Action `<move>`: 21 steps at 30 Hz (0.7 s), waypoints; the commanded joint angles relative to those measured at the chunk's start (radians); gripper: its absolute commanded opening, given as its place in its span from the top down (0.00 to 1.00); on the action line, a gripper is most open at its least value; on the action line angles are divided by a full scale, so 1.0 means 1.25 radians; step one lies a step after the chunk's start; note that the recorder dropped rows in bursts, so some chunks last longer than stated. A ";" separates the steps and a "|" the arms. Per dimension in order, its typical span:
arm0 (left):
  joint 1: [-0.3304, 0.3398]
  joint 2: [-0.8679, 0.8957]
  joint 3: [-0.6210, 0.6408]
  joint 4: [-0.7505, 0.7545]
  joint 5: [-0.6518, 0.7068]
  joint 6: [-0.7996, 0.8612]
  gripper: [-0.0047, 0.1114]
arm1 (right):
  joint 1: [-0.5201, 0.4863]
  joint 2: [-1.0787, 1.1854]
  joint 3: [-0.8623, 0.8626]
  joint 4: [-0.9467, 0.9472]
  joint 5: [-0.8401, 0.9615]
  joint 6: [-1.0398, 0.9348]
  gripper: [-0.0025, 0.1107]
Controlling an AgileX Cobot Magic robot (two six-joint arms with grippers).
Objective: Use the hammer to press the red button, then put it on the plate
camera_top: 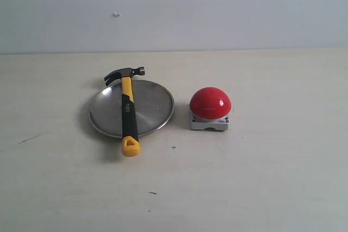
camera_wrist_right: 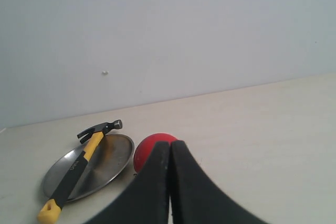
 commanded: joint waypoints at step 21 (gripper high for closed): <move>0.001 -0.006 0.003 0.001 -0.002 -0.003 0.96 | -0.284 -0.139 0.004 -0.013 0.044 -0.098 0.98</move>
